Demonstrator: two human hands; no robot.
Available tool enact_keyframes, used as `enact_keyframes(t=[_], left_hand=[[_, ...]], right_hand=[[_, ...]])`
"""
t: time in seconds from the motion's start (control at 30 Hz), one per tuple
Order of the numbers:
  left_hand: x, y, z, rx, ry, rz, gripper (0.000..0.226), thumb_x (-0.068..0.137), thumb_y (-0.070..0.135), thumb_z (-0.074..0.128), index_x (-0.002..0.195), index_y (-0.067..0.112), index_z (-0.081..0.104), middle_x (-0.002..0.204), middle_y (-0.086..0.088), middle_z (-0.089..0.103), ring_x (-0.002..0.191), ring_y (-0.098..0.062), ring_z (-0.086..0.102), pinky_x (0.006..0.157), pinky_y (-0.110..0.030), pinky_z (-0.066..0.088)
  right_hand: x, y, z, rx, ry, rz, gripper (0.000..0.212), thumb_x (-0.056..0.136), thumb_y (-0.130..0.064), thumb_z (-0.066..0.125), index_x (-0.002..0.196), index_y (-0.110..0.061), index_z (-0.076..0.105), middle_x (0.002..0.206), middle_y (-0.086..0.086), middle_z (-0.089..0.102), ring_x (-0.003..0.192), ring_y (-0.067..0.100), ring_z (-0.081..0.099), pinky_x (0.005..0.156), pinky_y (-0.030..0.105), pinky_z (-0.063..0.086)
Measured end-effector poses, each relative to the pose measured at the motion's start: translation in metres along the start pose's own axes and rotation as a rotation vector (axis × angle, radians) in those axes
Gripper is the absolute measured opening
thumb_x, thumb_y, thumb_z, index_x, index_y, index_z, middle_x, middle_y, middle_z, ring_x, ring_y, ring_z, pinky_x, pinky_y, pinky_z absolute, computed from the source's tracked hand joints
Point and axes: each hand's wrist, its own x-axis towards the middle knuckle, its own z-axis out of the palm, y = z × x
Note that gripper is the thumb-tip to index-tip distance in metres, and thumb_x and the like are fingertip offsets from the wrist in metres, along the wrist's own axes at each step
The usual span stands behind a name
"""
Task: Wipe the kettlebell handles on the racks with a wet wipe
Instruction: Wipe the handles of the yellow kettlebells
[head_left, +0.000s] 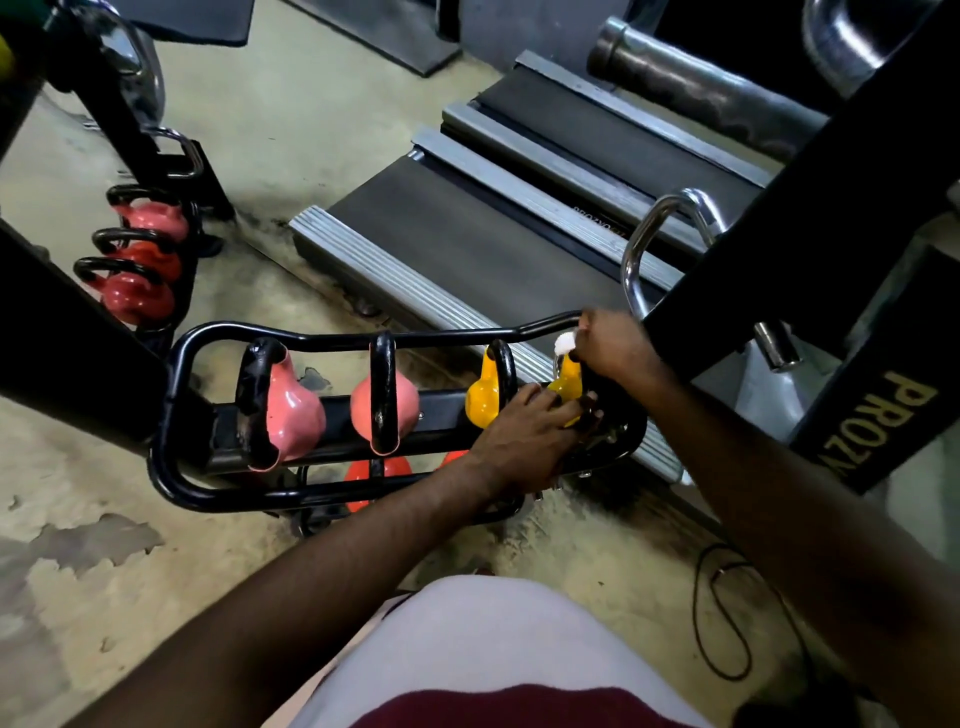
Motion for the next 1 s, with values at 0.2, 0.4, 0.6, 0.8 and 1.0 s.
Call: enact_keyframes(t=[0.2,0.4,0.6,0.8,1.0], left_hand=[[-0.004,-0.006,0.009,-0.004,0.036,0.022,0.063,0.073,0.044,0.069,0.131,0.024,0.059,0.145,-0.004,0.051,0.106,-0.028,0.057,0.094,-0.041,0.043],[0.001,-0.018,0.008,0.020,0.072,0.039,0.072,0.078,0.044,0.063,0.144,0.023,0.047,0.152,-0.004,0.044,0.104,-0.026,0.057,0.091,-0.040,0.045],[0.005,-0.026,-0.003,-0.166,0.137,0.021,0.061,0.077,0.046,0.040,0.130,0.025,0.061,0.137,0.001,0.060,0.101,-0.024,0.060,0.088,-0.039,0.045],[0.051,-0.066,-0.025,-0.570,0.184,-0.478,0.049,0.085,0.033,0.049,0.130,0.021,0.062,0.128,-0.004,0.066,0.117,-0.024,0.062,0.100,-0.039,0.048],[0.095,-0.090,-0.021,-0.712,-0.235,-0.493,0.026,0.094,0.031,0.061,0.115,0.020,0.073,0.116,-0.005,0.072,0.109,-0.020,0.065,0.092,-0.029,0.049]], right_hand=[[-0.048,0.024,0.047,0.962,0.074,0.233,0.017,0.097,-0.004,0.051,0.086,-0.007,0.064,0.075,0.014,0.059,0.061,0.013,0.055,0.061,0.027,0.039],[-0.036,0.022,0.046,1.461,-0.185,0.530,0.029,0.102,-0.015,0.041,0.075,-0.017,0.052,0.050,-0.005,0.039,0.035,0.001,0.034,0.033,0.014,0.024],[-0.049,0.023,0.054,1.418,-0.242,0.510,0.019,0.101,-0.018,0.040,0.099,-0.020,0.059,0.056,-0.005,0.039,0.037,0.002,0.032,0.041,0.018,0.024],[-0.078,0.015,0.055,1.446,-0.106,0.414,0.014,0.099,-0.012,0.053,0.106,-0.015,0.065,0.072,0.001,0.058,0.042,0.000,0.051,0.037,0.014,0.035],[-0.055,-0.004,0.045,1.106,0.230,0.266,0.018,0.083,-0.013,0.074,0.078,-0.024,0.060,0.081,-0.003,0.065,0.076,0.011,0.061,0.075,0.030,0.048]])
